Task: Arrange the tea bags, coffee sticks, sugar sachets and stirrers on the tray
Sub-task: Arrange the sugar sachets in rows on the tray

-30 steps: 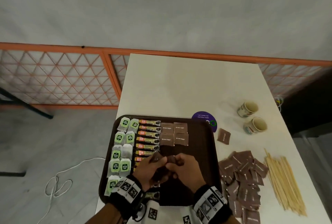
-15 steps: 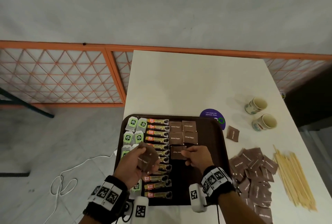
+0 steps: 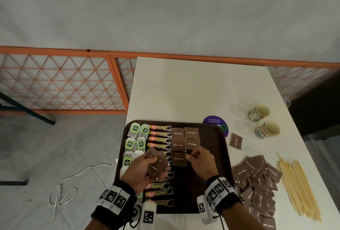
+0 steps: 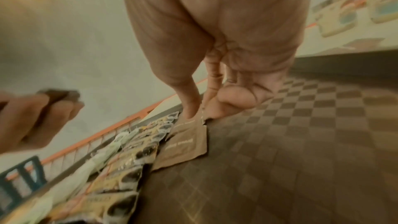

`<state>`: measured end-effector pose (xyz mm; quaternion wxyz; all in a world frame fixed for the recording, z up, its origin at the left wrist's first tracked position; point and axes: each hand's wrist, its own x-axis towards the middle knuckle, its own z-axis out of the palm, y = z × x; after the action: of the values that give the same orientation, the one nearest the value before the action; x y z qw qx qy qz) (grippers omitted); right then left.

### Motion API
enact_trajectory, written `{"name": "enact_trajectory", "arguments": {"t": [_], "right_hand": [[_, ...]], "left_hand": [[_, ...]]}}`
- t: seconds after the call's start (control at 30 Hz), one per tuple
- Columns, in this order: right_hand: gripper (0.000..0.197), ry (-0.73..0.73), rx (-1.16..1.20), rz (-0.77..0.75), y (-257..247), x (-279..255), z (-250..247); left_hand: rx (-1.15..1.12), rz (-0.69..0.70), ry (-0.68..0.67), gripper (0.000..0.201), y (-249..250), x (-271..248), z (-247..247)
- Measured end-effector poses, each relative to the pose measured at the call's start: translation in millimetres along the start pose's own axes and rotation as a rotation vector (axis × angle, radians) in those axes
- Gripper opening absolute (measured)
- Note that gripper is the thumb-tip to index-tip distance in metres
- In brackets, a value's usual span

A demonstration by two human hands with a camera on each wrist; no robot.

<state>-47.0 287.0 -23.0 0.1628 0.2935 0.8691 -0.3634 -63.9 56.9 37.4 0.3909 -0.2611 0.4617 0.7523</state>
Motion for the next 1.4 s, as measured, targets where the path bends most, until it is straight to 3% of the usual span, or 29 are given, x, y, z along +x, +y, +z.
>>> {"name": "enact_trajectory", "arguments": {"t": [0.17,0.37,0.47,0.57,0.63,0.7,0.8,0.9,1.0,1.13,1.23,1.33,1.4], "right_hand": [[0.057,-0.041,-0.165,0.094,-10,1,24],[0.036,-0.067,-0.087,0.105,-14,3,30],[0.04,-0.096,-0.05,0.012,-12,0,18],[0.021,-0.123,0.193,-0.075,-15,-17,-9],[0.01,-0.218,0.31,-0.173,-24,-33,-28],[0.009,-0.416,0.313,-0.303,-36,-50,-42],[0.018,-0.653,0.242,-0.411,-46,-62,-46],[0.028,-0.554,0.374,-0.304,-41,-62,-37],[0.027,-0.362,0.501,-0.185,-30,-64,-23],[0.015,-0.36,0.687,-0.029,-17,-70,-2],[0.011,-0.255,0.76,0.123,-13,-48,1],[0.008,-0.155,0.493,0.095,-8,-16,-5],[0.01,-0.182,0.334,0.029,-7,-2,-7]], "left_hand": [[0.041,0.024,0.002,0.025,-3,-4,4],[0.07,0.038,0.043,0.025,-4,-9,-7],[0.087,0.045,0.077,0.024,-2,-10,-11],[0.149,0.069,0.112,0.023,-1,-7,-11],[0.202,0.071,0.133,0.021,-2,-4,-5],[0.236,0.06,0.117,0.017,-4,-4,6],[0.291,0.038,-0.028,0.025,-10,-7,17],[0.291,0.045,-0.117,0.028,-17,-8,20],[0.189,0.082,-0.038,0.026,-25,-2,21],[0.078,0.081,0.043,0.023,-36,4,24],[0.105,0.092,0.111,0.021,-40,4,21],[0.123,0.077,0.157,0.02,-36,2,7],[0.089,0.044,0.14,0.02,-29,-2,-1]]}}
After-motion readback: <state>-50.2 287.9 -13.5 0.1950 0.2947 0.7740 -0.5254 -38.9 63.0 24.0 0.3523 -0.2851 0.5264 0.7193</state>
